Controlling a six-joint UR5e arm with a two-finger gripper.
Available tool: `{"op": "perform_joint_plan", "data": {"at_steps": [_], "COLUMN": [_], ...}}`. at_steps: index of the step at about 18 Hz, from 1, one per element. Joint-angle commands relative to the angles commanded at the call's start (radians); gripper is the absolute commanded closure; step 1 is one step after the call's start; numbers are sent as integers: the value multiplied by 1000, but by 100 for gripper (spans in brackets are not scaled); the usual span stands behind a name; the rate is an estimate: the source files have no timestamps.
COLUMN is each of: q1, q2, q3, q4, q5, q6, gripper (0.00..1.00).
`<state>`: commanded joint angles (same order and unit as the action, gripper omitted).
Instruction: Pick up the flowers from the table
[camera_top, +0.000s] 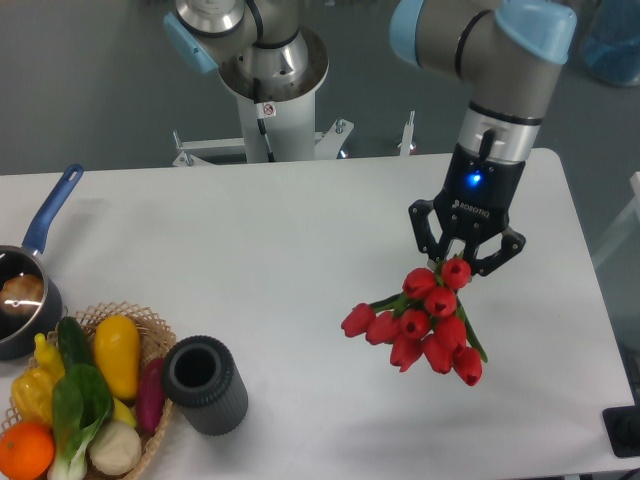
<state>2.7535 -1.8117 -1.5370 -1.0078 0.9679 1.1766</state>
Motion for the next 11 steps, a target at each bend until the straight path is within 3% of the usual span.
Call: {"op": "perform_joint_plan", "data": {"at_steps": [11], "q1": [3], "q2": [15], "q3": [-20], "q4": [0], "q5": [0], "q6": [0], "gripper": [71]}}
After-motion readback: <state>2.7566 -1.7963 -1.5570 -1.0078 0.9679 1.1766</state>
